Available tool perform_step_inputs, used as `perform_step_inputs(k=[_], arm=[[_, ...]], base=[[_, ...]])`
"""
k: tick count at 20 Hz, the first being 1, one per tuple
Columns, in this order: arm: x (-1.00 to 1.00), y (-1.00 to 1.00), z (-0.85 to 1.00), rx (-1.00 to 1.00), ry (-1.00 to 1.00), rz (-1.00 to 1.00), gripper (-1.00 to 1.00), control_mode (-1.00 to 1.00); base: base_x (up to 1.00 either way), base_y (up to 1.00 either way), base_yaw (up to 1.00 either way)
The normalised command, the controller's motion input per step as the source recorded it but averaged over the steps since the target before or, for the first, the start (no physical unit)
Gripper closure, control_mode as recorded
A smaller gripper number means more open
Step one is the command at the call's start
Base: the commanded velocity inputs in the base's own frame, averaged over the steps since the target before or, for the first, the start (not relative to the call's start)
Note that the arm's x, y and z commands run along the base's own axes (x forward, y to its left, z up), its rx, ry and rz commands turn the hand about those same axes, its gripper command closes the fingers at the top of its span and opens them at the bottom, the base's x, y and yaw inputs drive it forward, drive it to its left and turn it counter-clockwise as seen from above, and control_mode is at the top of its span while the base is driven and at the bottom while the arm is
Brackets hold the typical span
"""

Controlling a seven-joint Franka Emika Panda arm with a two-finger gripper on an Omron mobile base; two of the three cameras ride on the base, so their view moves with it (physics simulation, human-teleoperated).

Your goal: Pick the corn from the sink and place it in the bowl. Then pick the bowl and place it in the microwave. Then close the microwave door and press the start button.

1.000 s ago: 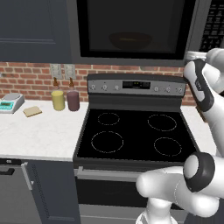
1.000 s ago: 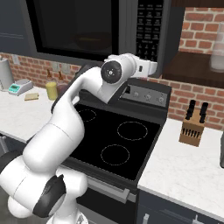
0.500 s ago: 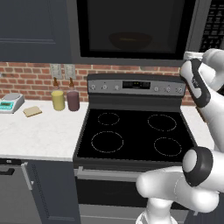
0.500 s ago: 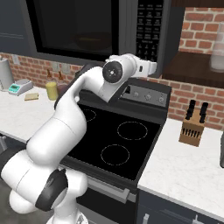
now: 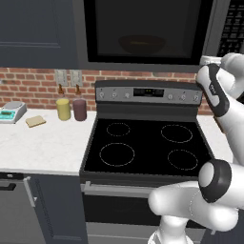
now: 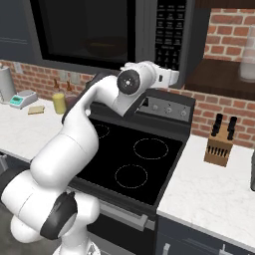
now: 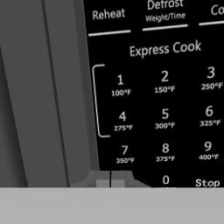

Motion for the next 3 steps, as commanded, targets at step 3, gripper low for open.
perform_step_inputs(k=[3], arm=[[-0.59,-0.01,0.00,0.00,-0.03,0.00,1.00,-1.00]], base=[[0.00,0.00,0.00]])
